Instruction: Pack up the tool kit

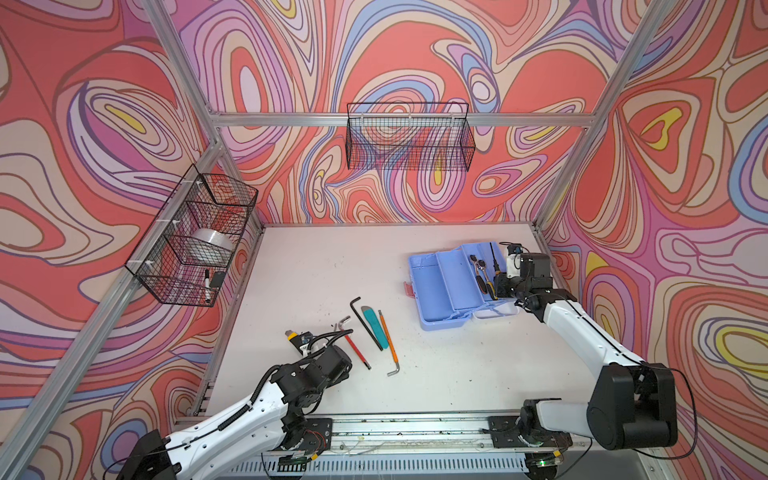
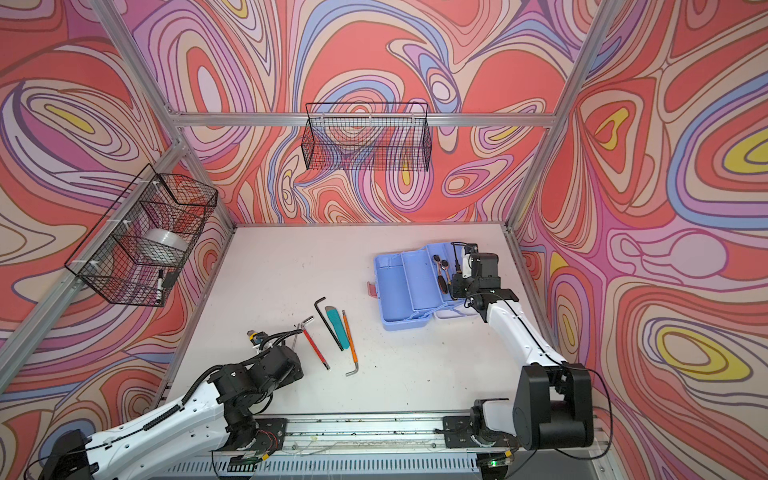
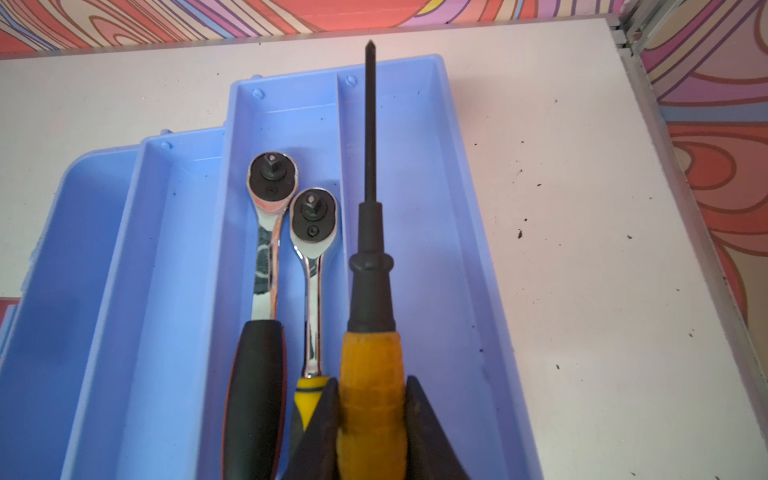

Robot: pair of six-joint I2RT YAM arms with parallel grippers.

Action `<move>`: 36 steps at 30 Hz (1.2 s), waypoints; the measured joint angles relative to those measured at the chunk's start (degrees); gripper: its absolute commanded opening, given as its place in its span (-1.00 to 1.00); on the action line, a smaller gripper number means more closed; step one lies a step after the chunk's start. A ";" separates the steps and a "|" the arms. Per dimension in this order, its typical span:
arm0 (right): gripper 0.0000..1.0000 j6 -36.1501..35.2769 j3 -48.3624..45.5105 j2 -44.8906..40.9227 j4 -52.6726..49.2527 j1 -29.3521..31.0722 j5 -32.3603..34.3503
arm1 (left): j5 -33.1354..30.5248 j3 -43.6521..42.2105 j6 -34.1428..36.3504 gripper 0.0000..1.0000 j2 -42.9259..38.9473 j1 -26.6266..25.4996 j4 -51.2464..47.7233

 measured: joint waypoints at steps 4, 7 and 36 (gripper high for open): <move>-0.61 0.04 0.17 0.61 0.04 -0.04 0.09 | 0.00 -0.26 -0.42 0.92 -0.31 0.00 0.00; -0.56 0.04 0.17 0.61 0.02 -0.04 0.26 | 0.00 -0.37 -0.72 0.88 -0.92 0.00 0.00; 0.09 0.57 0.17 1.31 -0.42 -0.28 1.57 | 0.13 -0.37 -0.79 0.56 -0.52 0.00 0.07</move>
